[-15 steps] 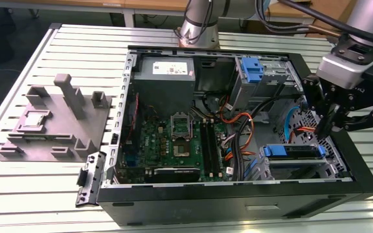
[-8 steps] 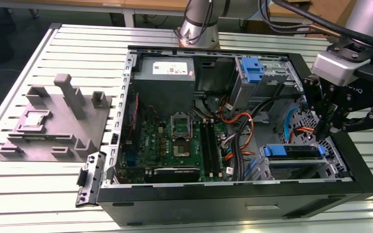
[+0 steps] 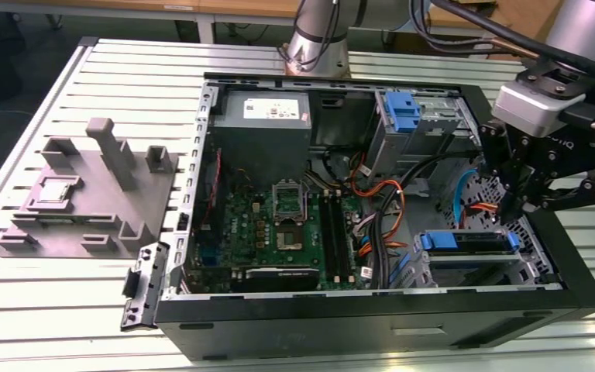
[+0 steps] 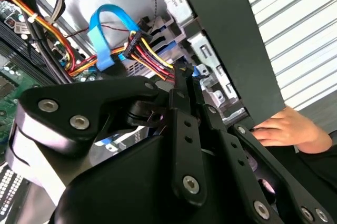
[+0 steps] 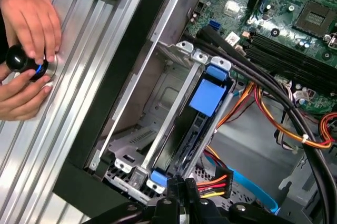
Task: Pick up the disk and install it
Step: 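Insert the first disk wire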
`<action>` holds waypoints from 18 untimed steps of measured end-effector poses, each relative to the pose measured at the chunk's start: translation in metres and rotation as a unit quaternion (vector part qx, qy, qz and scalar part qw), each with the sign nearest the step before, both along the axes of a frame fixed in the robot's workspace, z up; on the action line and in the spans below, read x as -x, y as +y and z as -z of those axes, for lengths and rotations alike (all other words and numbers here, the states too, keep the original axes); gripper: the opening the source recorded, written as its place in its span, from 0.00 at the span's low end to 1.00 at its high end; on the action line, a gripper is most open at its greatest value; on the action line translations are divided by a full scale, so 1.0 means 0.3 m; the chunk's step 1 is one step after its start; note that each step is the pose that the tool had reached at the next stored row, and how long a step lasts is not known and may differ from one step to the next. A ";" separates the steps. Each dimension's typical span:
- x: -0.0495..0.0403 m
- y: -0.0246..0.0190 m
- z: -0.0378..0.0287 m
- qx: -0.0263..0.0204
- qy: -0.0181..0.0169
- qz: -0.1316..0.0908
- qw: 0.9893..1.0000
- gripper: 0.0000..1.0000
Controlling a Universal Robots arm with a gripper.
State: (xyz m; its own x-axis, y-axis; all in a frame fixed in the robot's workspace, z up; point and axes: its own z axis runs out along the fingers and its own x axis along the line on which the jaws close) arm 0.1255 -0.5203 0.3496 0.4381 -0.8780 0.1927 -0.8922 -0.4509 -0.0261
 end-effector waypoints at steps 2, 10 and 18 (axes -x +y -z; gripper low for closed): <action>0.006 0.000 0.001 0.000 0.000 0.006 1.000 0.17; 0.006 0.000 0.004 0.000 0.000 0.070 0.998 0.17; 0.006 -0.003 0.006 -0.020 0.008 0.088 0.996 0.17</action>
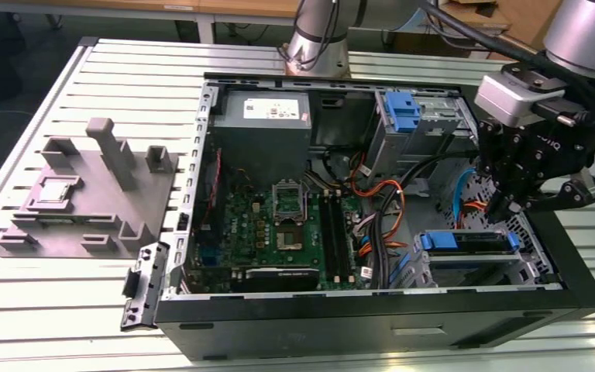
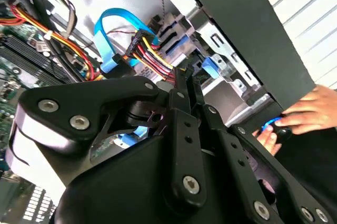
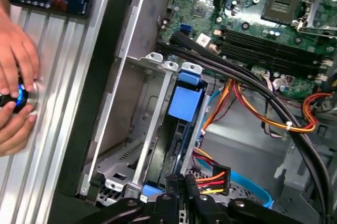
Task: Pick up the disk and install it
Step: 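Insert the first disk wire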
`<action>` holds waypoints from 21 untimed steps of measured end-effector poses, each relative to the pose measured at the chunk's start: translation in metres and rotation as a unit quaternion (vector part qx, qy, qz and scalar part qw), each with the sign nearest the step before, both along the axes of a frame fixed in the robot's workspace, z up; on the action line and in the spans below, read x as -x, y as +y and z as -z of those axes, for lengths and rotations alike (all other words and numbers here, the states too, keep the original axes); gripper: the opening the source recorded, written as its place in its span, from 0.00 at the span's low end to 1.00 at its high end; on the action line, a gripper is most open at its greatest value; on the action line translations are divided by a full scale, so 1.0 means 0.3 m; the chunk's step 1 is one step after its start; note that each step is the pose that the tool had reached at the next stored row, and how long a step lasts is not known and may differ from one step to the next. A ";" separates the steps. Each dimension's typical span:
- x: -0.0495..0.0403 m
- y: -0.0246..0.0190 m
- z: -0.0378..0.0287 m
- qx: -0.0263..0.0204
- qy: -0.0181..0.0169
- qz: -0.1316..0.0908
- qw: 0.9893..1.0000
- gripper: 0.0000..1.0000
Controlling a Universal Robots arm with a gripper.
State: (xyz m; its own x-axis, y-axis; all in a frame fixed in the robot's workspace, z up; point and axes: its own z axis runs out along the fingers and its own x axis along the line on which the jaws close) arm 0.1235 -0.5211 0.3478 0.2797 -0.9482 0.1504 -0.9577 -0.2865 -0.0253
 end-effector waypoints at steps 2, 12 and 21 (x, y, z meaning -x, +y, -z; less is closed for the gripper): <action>0.000 -0.009 0.001 -0.001 0.000 0.003 1.000 0.17; 0.000 -0.012 0.013 -0.001 0.000 0.078 0.997 0.17; 0.000 -0.018 0.016 -0.006 0.002 0.100 0.995 0.17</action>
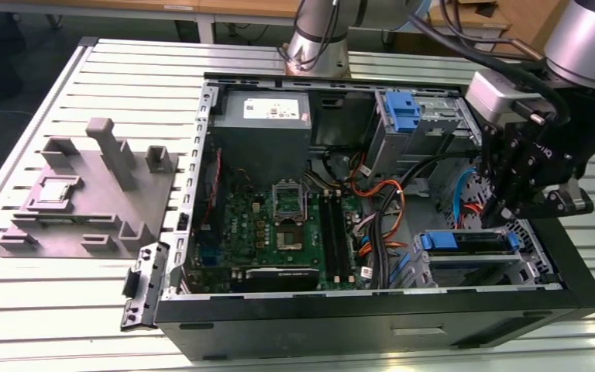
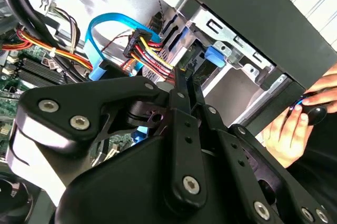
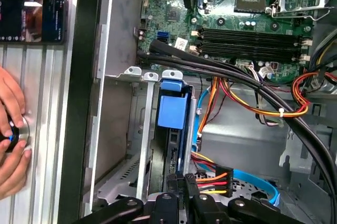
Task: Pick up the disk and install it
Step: 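Insert the first disk wire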
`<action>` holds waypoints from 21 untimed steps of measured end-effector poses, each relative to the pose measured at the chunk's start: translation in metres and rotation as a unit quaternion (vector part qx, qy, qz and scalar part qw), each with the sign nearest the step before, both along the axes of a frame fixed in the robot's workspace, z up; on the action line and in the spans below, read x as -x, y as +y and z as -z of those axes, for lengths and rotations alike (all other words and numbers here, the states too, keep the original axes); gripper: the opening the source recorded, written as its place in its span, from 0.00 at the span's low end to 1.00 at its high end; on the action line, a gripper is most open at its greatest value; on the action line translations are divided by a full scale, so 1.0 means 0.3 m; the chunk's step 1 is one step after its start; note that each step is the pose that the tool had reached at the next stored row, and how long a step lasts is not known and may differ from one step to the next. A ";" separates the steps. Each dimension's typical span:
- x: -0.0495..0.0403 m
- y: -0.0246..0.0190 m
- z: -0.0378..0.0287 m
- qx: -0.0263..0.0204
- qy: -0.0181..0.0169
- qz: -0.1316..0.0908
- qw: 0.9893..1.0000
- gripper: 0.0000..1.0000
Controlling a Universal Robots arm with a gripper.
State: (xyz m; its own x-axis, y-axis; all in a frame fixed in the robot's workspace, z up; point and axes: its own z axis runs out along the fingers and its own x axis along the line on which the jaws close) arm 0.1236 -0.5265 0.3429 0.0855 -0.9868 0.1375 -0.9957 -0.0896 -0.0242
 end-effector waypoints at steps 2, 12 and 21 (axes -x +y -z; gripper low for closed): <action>0.000 -0.003 0.002 0.000 0.000 0.007 1.000 0.17; -0.009 -0.008 0.021 -0.001 0.000 0.035 0.999 0.17; -0.012 -0.024 0.026 -0.013 0.001 0.038 0.999 0.17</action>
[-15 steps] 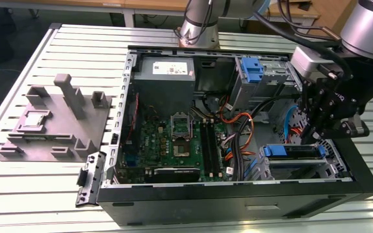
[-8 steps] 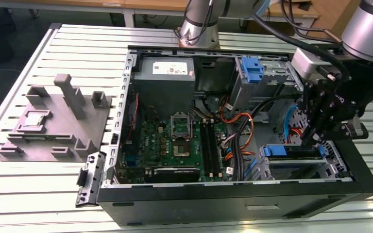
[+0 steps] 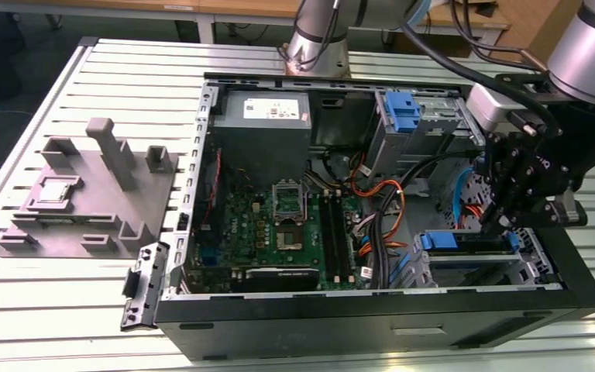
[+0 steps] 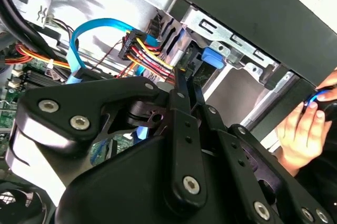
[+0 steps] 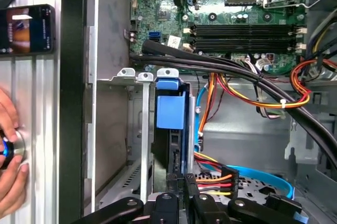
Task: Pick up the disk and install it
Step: 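Insert the first disk wire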
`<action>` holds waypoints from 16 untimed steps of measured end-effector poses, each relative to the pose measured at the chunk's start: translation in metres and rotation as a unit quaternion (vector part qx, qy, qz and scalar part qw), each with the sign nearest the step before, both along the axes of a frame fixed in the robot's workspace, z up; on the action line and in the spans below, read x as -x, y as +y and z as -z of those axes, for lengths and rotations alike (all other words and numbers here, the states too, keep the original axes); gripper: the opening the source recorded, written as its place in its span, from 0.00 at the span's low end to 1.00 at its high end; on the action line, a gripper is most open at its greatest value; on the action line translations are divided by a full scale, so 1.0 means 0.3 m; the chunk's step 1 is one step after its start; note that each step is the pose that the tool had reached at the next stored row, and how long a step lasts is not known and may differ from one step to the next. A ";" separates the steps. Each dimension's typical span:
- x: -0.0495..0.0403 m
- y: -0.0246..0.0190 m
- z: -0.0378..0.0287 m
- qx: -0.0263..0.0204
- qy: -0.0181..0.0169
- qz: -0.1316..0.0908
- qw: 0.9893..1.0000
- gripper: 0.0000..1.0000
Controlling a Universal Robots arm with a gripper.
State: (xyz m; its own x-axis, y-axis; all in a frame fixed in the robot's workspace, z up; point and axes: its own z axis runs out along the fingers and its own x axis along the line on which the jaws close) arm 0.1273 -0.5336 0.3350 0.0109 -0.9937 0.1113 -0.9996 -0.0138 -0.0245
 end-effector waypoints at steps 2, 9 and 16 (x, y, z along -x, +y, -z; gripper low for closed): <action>0.000 -0.006 0.000 -0.006 0.000 0.000 1.000 0.17; 0.002 -0.019 0.002 -0.013 0.000 0.005 1.000 0.17; 0.002 -0.027 0.006 -0.013 0.000 0.025 1.000 0.17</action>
